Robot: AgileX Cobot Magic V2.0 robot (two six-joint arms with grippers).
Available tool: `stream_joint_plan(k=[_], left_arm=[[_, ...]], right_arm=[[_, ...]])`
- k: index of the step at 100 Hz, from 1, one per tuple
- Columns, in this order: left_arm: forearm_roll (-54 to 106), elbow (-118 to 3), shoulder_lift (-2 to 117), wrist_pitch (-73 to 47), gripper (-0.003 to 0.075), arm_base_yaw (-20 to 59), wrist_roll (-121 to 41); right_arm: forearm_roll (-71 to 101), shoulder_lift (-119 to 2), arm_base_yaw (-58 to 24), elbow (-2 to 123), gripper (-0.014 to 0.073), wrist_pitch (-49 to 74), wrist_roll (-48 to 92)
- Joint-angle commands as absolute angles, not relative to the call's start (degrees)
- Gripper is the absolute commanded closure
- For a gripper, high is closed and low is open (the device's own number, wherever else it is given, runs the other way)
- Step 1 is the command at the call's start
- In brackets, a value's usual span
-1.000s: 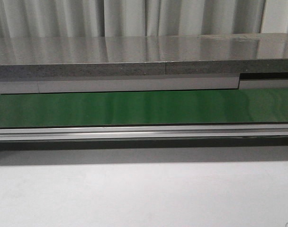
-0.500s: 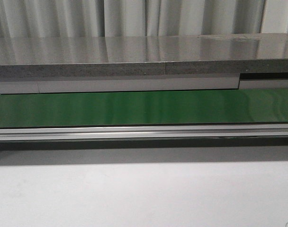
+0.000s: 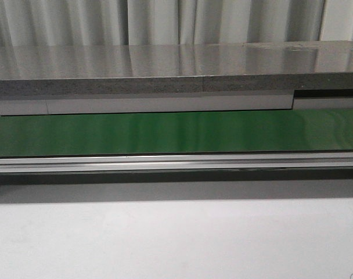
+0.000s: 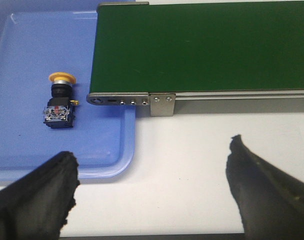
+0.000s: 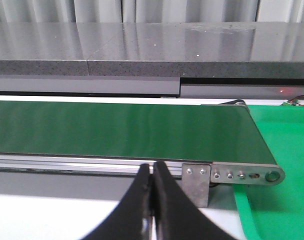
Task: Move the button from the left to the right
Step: 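Close the left gripper around the yellow-capped button's black body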
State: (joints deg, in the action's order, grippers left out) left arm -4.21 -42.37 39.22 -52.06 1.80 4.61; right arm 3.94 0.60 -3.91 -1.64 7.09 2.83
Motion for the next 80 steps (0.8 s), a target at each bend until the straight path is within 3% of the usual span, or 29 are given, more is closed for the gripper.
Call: stream_joint_plan(k=[1, 38, 80], left_arm=[[-3.9, -44.4, 39.6, -48.7, 0.0101, 1.7, 5.4], [-8.5, -54.3, 51.7, -52.3, 0.0101, 0.9, 8.4], [-9.4, -64.7, 71.5, -51.1, 0.0101, -16.9, 4.8]], right_arm=[[3.7, 1.7, -3.8, -0.8, 0.0662, 2.1, 3.2], [3.7, 1.7, -3.8, -0.8, 0.0662, 2.1, 3.2], [3.7, 1.7, -3.8, -0.8, 0.0662, 2.1, 3.2]])
